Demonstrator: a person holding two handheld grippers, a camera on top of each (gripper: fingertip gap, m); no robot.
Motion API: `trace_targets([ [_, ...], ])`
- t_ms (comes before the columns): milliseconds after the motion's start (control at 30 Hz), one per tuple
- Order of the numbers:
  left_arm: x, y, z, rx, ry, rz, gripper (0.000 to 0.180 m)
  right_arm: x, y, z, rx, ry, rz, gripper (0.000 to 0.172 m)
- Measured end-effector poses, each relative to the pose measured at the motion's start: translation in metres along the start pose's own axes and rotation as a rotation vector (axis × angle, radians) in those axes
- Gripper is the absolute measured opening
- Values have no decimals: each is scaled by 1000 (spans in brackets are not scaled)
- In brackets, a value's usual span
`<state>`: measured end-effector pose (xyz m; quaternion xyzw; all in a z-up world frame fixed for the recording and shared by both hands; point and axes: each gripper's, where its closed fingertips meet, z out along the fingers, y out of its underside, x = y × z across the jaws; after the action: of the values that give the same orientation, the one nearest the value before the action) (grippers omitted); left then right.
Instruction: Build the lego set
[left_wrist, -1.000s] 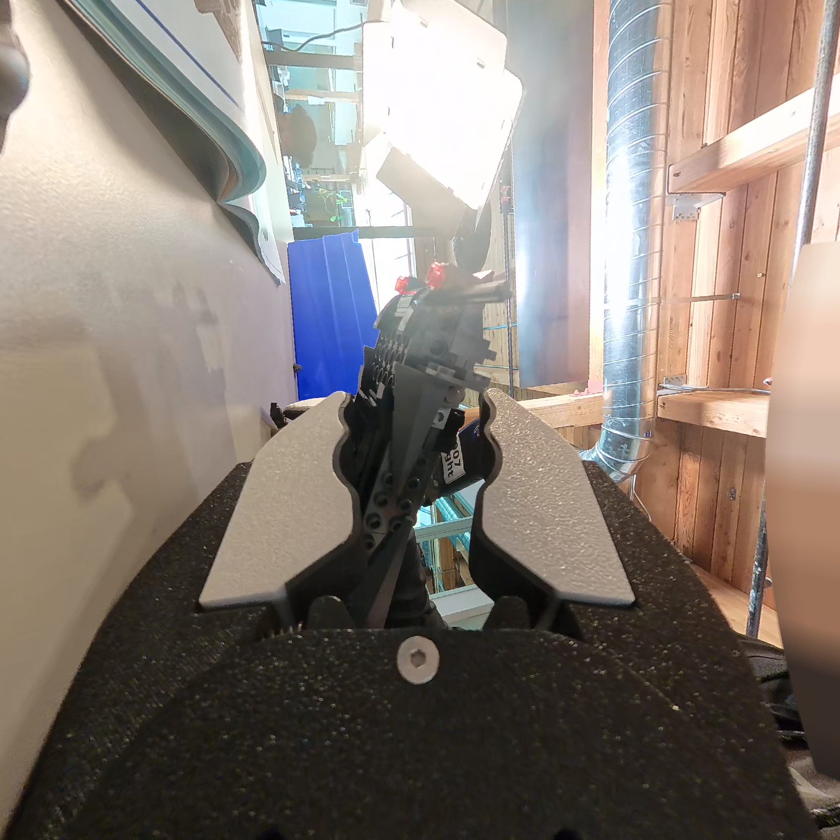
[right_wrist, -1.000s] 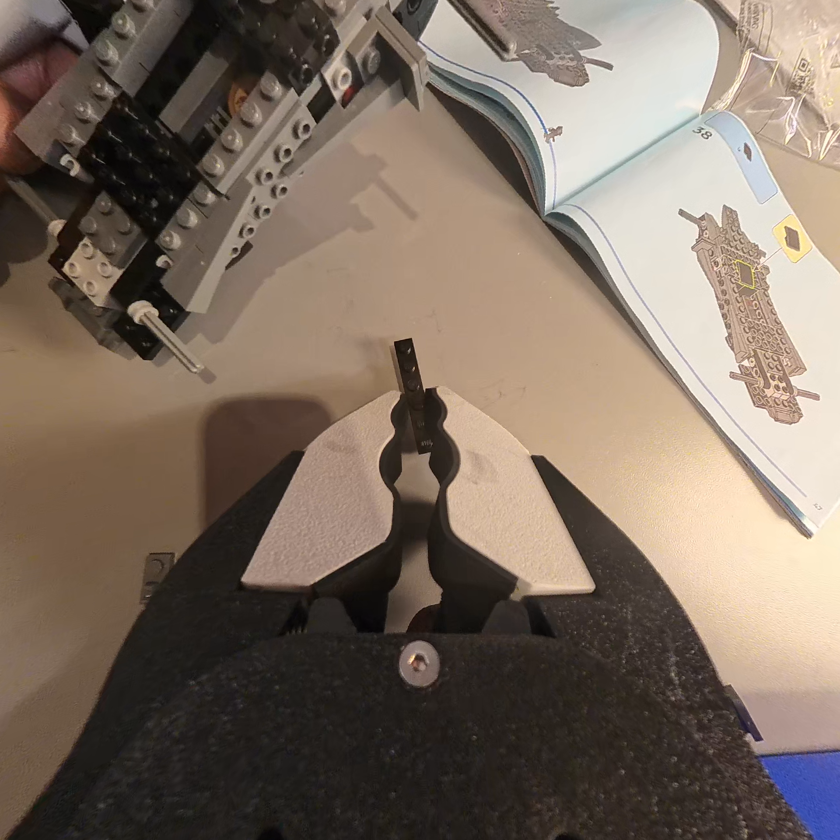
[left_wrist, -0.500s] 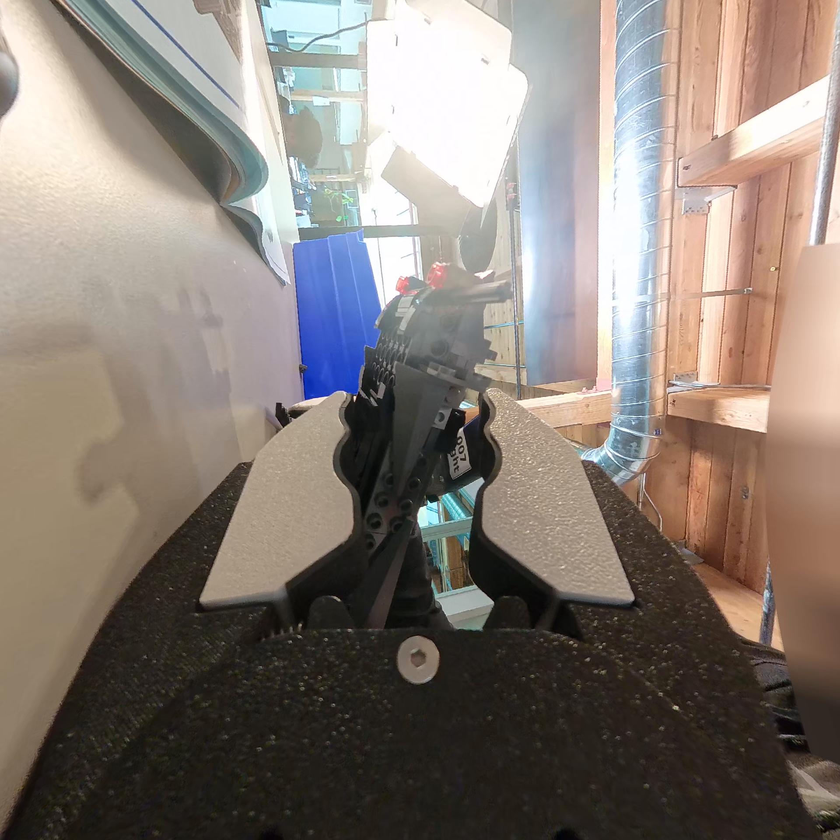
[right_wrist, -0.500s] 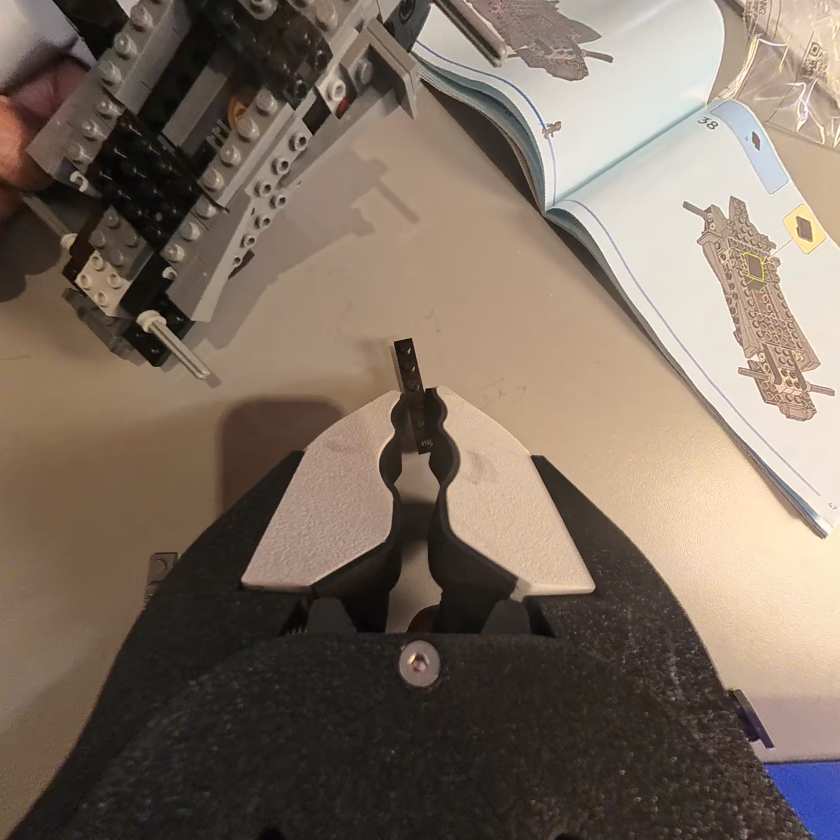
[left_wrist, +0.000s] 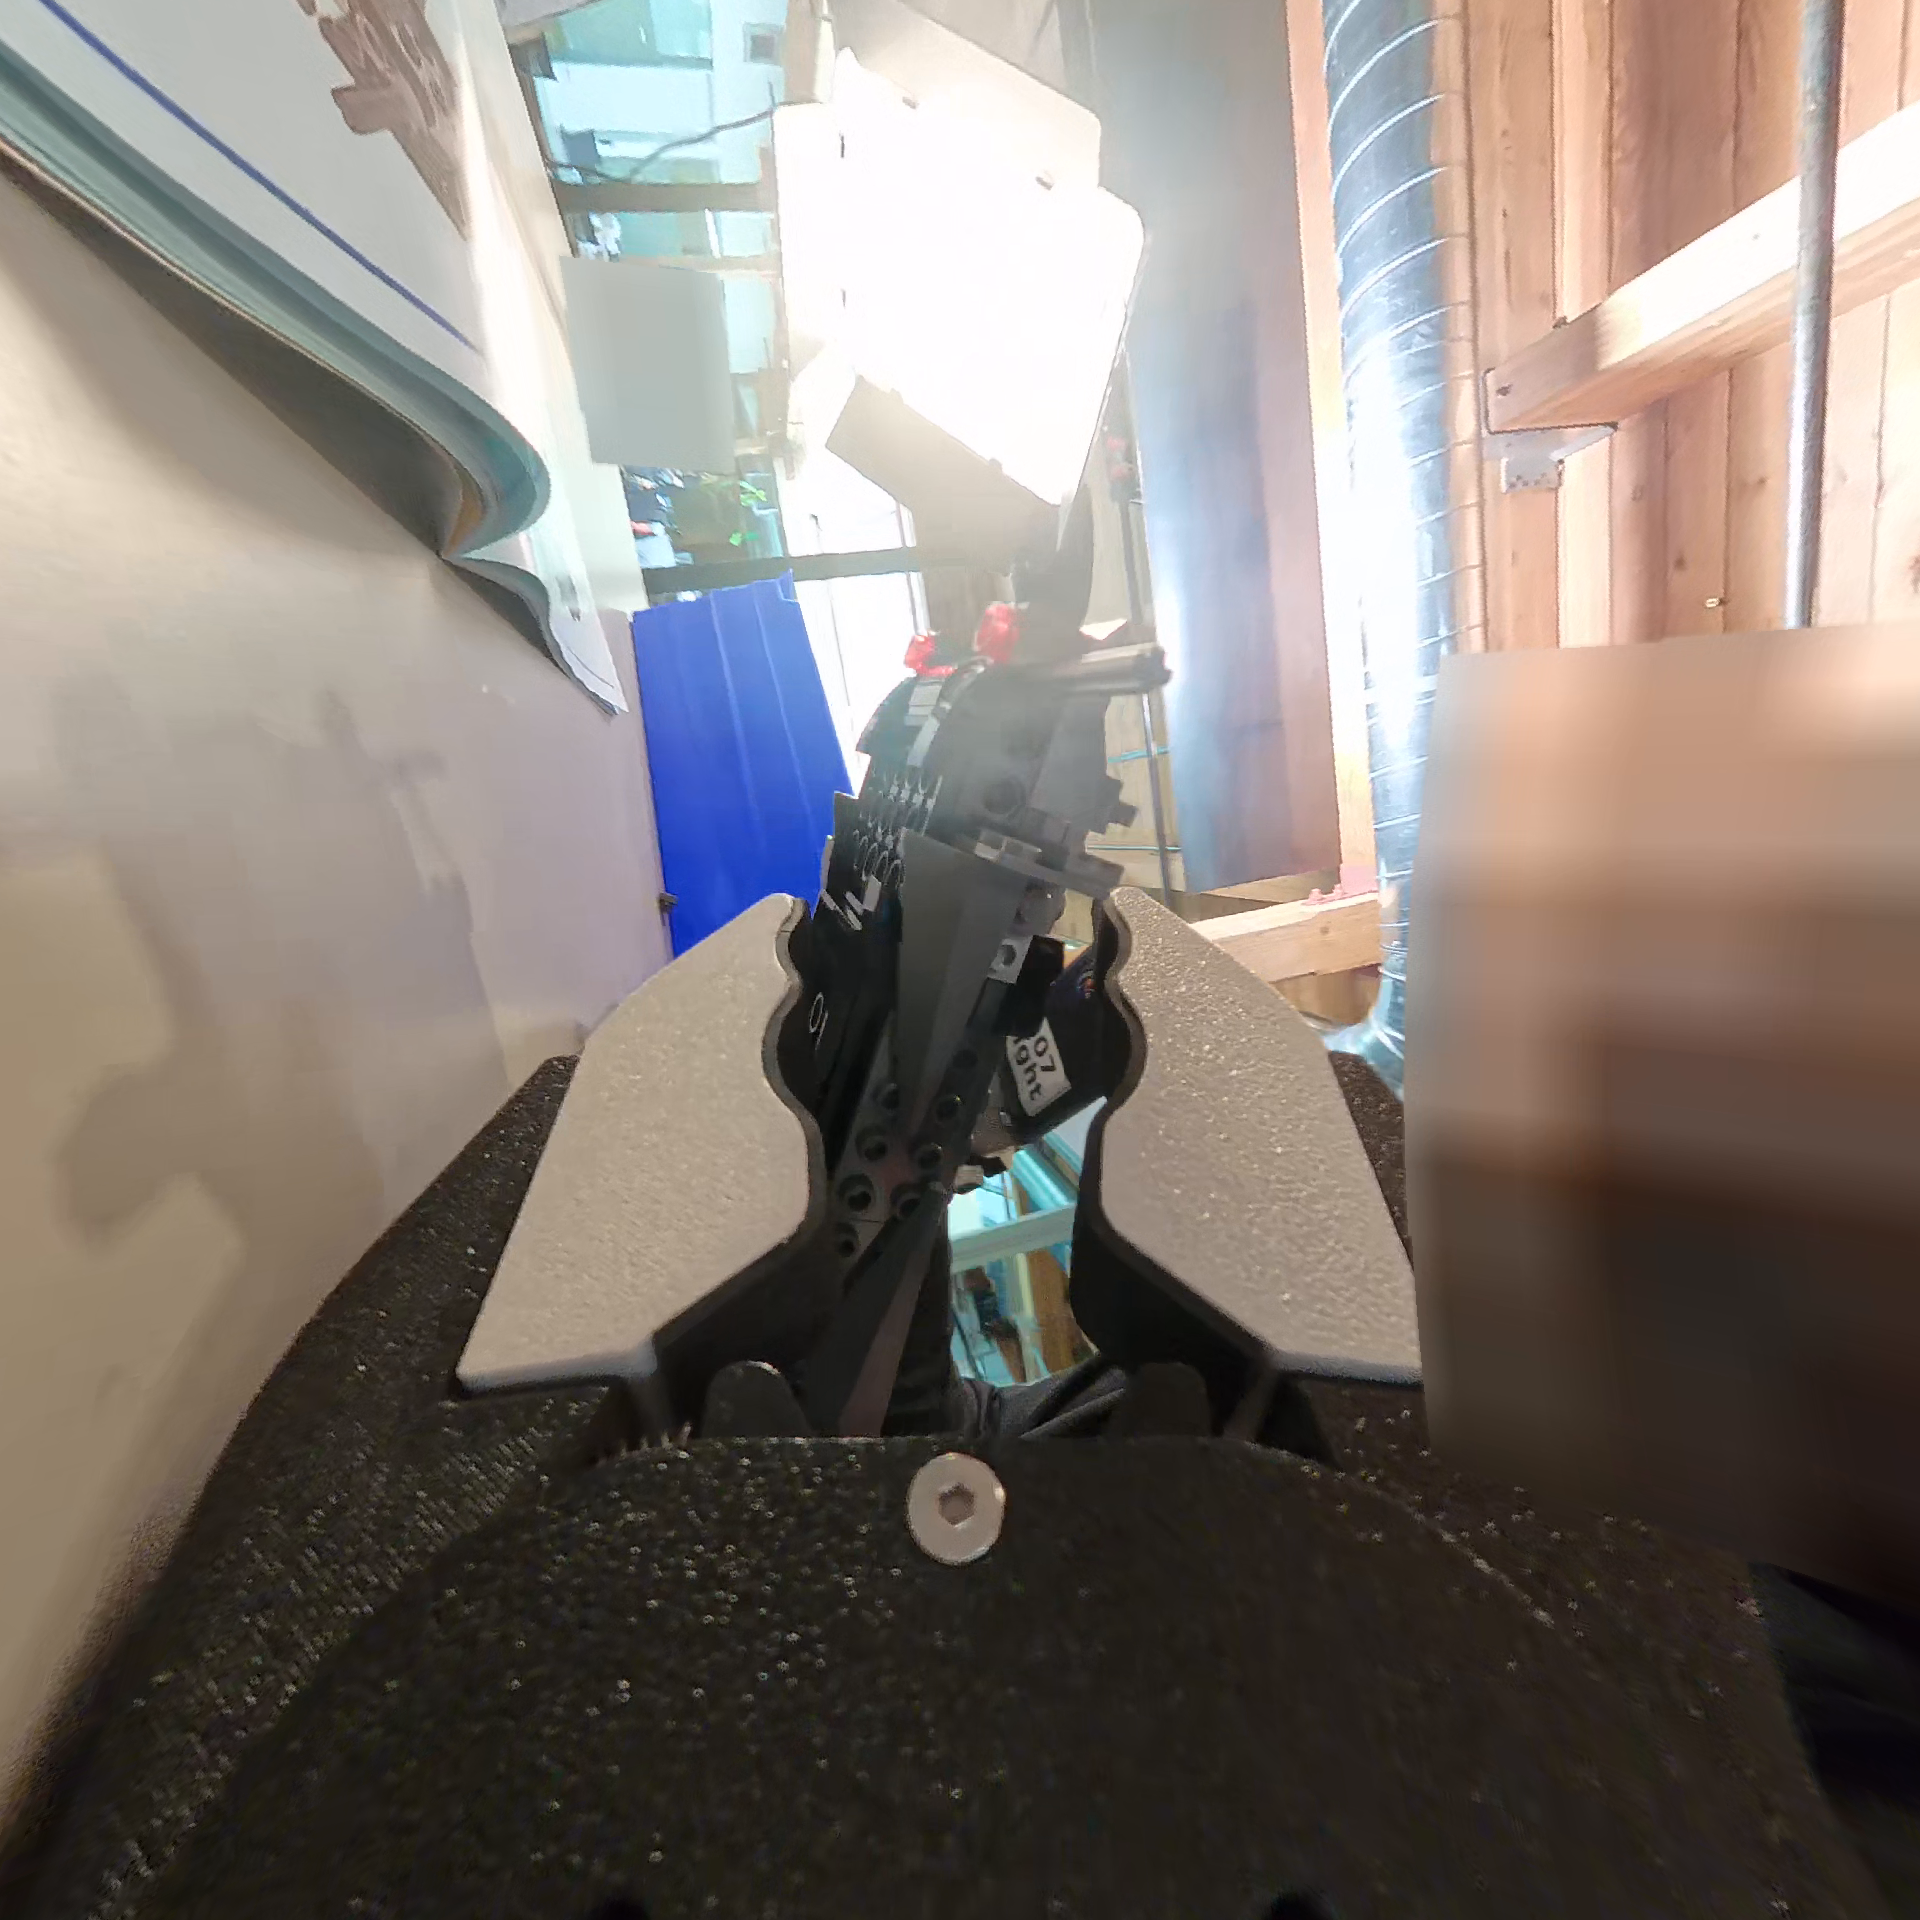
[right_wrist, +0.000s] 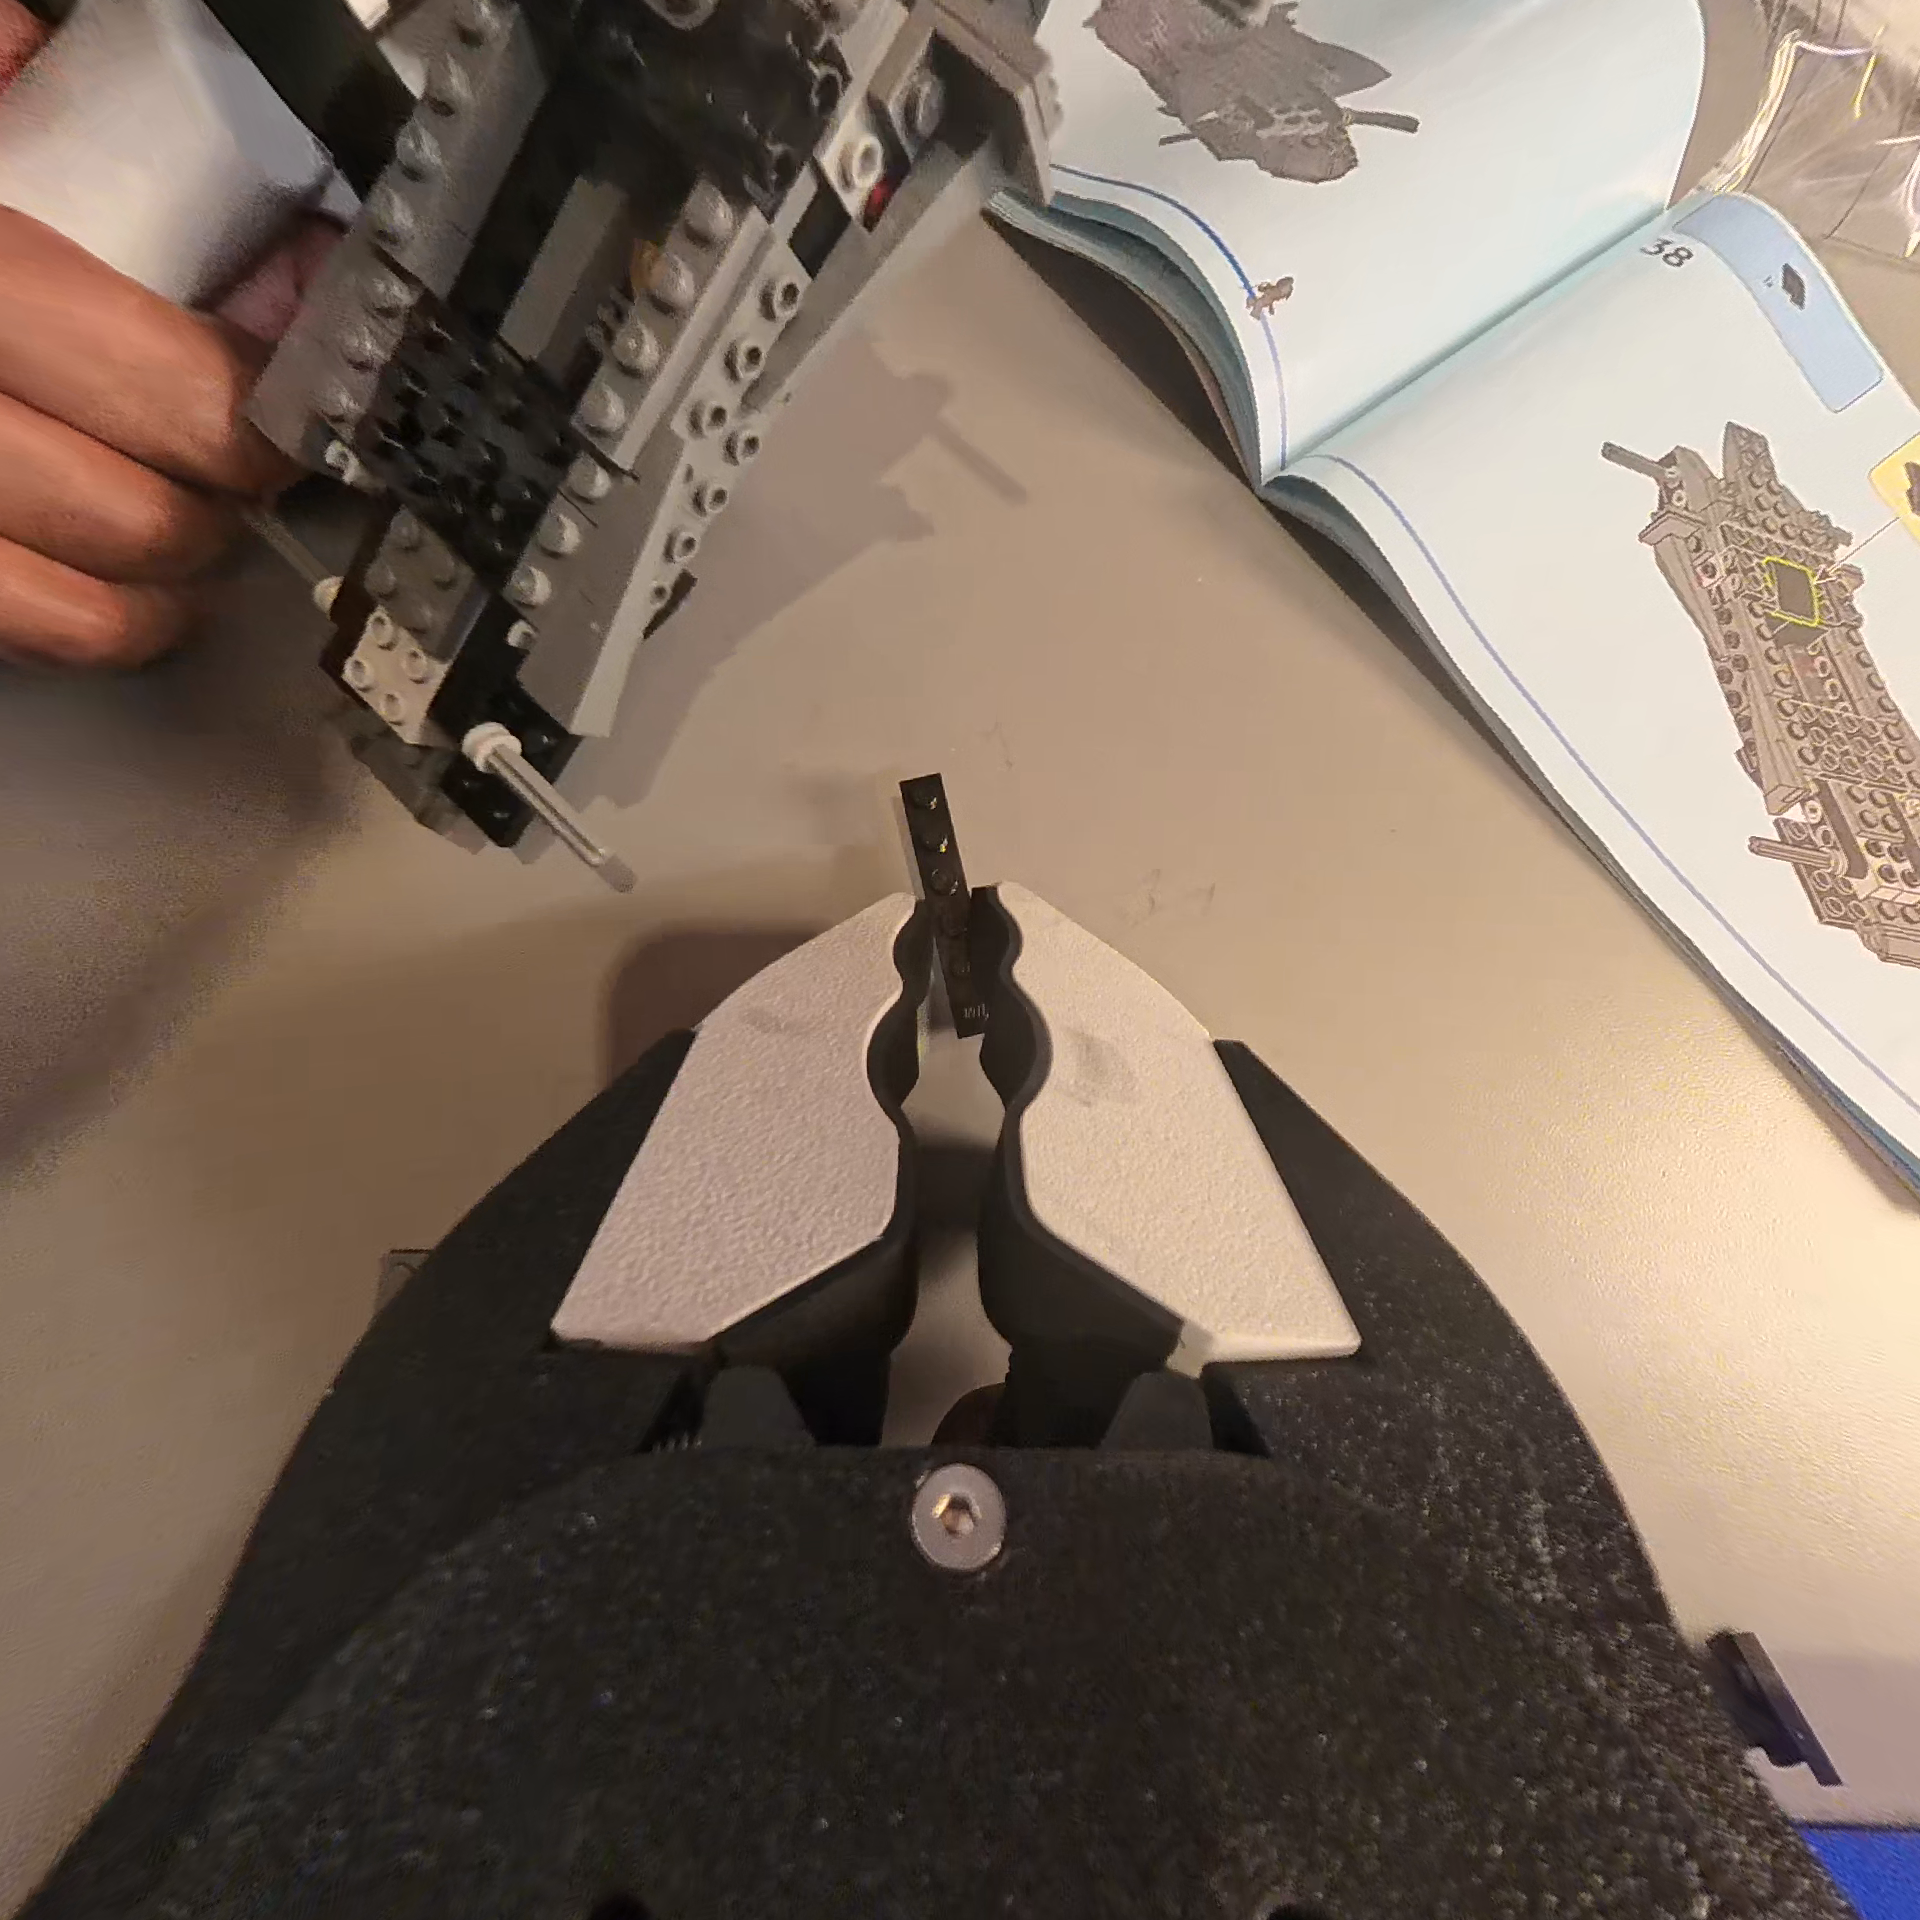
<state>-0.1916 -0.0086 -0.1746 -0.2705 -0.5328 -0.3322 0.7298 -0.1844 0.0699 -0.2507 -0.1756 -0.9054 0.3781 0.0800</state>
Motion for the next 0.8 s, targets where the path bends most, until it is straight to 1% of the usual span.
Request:
trace_targets([
  [67,-1,2,1,23,-18,20,51,-1,0,-1,5,-10,4,7],
  [200,-1,5,4,68,-9,19,49,-5,0,-4,18,-53,7,7],
  [333,-4,8,8,116,-29,17,49,-7,-3,-10,60,-105,42,7],
  [600,-11,18,20,131,-47,12,50,-3,-4,-16,98,-135,110,7],
  [800,-13,17,22,141,-59,16,50,-2,-4,-17,103,-149,135,7],
])
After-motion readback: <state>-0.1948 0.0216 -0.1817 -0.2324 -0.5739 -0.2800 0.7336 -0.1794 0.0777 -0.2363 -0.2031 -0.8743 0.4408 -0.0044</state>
